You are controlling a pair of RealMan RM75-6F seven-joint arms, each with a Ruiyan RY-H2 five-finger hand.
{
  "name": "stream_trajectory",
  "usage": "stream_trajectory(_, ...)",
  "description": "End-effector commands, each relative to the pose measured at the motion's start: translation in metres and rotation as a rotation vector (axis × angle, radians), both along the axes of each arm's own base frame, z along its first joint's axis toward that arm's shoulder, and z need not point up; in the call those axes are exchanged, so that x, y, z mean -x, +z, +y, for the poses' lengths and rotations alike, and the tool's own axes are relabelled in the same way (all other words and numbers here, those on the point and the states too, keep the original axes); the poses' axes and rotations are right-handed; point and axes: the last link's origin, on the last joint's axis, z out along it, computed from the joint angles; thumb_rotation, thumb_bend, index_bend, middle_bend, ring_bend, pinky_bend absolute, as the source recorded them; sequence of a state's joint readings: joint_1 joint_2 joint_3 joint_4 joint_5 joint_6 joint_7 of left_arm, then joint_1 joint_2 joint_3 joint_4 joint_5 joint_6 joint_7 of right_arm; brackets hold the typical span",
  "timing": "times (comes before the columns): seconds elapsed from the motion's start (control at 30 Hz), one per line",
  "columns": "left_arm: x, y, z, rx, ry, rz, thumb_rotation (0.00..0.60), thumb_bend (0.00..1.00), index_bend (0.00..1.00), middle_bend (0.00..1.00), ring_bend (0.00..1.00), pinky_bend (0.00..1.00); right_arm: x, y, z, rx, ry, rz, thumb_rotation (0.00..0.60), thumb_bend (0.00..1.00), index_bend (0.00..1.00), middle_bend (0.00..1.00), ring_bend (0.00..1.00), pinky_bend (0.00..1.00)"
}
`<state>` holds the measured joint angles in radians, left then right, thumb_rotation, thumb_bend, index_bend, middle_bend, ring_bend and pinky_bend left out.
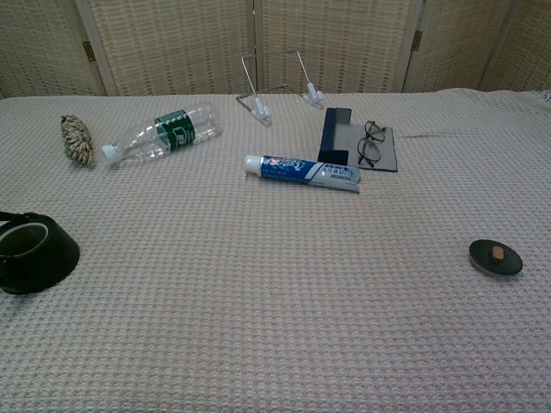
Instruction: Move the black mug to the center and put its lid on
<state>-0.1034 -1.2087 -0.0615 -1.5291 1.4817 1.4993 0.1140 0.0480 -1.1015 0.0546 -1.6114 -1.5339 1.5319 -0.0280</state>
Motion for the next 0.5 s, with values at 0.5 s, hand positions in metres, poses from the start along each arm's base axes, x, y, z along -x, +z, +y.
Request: stream_trajectory(0.5,0.0011,-0.0053,0.0050,0.019,-0.018,-0.032,0.600,0.24,0.14,0.11,0.16,0.08,-0.0013,0.0043,0.0002,0.007,0.008,-0.002,0.600,0.41,0.00,0.04,0.18,0.09)
